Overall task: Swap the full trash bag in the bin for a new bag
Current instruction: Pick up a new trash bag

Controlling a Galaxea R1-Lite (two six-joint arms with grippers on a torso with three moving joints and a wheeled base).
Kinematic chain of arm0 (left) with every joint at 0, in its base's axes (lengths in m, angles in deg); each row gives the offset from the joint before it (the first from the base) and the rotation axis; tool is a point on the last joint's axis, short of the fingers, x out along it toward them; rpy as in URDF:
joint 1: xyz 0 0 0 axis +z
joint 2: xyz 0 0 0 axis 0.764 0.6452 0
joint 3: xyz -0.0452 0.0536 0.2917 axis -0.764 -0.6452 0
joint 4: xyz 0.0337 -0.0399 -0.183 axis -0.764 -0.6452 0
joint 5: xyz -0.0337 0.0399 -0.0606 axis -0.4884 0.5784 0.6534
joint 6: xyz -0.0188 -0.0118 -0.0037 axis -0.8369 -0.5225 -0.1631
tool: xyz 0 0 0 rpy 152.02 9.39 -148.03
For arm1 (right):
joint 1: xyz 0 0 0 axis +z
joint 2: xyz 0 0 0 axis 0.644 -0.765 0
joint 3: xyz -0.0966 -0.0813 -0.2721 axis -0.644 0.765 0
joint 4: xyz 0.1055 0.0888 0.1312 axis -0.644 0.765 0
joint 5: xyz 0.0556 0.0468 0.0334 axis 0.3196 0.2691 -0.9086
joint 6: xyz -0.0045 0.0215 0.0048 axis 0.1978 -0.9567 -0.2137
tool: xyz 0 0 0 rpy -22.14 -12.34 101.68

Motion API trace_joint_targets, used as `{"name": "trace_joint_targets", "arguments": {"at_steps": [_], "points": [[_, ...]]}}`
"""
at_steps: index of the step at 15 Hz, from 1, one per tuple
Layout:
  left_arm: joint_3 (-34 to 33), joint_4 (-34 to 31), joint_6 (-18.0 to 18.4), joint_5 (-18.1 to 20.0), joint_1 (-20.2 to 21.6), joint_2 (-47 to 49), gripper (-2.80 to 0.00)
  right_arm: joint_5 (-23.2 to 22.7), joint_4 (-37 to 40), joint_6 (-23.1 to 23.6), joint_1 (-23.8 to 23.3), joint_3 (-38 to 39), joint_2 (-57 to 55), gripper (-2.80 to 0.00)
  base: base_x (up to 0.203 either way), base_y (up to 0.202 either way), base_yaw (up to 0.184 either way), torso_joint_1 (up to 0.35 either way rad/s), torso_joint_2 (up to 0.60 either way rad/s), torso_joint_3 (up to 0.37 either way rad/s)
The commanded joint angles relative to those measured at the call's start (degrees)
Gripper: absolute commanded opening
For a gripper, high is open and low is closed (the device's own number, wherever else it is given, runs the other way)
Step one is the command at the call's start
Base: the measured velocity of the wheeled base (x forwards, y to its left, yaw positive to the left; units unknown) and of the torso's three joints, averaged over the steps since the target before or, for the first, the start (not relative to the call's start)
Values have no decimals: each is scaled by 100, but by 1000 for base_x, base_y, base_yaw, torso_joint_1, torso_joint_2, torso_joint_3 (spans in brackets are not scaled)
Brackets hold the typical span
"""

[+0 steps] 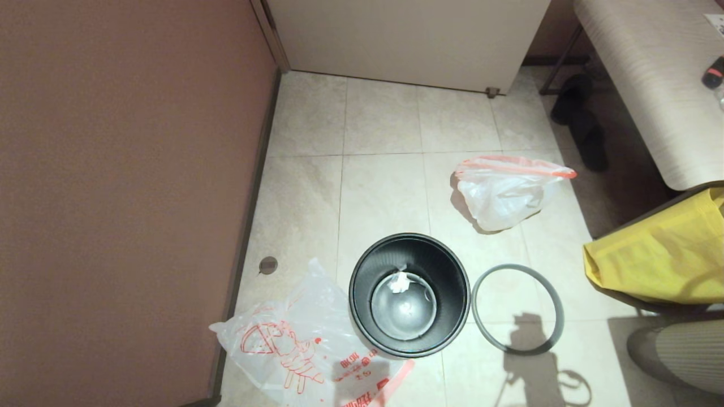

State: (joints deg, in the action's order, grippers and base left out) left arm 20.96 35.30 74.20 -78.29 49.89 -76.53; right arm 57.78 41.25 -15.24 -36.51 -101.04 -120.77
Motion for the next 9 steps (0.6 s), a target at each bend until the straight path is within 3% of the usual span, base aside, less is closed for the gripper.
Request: {"name": "trace_joint_targets", "arguments": {"at_steps": [1,6,8,9], "points": [[0,-2,-6,-5,1,5,-280,-4,22,-11,231,213,614,-280,0,0,0,0,0,0],[0,-2,-6,-5,1,5,-280,178,-111,-4,229,222,1382,-280,0,0,0,0,0,0],[0,-2,-6,-5,1,5,-280,259,-258,-228,193,276,1616,-280,0,0,0,0,0,0],[0,7,-6,-5,1,5,-280,557,-416,-430,129,282,1651,-280,0,0,0,0,0,0]]}}
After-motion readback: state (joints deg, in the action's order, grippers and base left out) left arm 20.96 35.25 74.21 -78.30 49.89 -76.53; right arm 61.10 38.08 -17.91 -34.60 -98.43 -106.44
